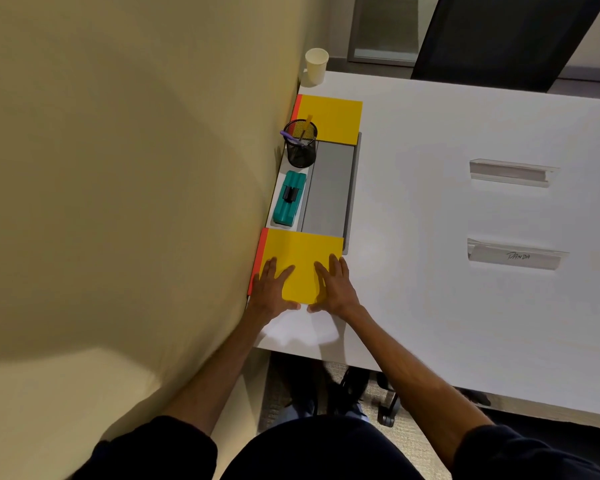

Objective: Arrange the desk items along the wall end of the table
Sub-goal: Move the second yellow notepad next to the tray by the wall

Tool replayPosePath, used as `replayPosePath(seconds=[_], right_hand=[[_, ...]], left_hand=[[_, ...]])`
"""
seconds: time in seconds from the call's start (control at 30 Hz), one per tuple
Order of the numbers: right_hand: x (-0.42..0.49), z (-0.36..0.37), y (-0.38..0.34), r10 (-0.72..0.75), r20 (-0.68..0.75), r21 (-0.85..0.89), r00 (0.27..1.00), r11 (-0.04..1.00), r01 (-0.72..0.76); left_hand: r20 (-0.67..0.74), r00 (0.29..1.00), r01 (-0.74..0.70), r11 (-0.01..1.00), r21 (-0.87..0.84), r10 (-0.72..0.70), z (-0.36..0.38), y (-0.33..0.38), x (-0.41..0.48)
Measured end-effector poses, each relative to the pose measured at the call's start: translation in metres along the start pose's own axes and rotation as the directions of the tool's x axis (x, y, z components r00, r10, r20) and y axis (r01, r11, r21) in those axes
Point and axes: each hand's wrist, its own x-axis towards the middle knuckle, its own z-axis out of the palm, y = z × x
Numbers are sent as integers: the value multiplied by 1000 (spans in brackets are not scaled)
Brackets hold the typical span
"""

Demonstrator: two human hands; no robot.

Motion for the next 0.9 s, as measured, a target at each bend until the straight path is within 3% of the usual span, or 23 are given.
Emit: replayPosePath(seconds=[0.4,0.73,0.9], right_hand=[[0,-1,0,-3,-20,-28,1000,1000,2],[-10,-11,13,20,-148,54,989,998,-12],[-21,-29,31,41,-197,144,980,989,-12]], left_hand=[[-12,1000,0,999,36,1,0,2,0],[-75,997,-19,1000,21,20,1,21,-2],[-116,993,-22,995,98,33,-5,49,-1]])
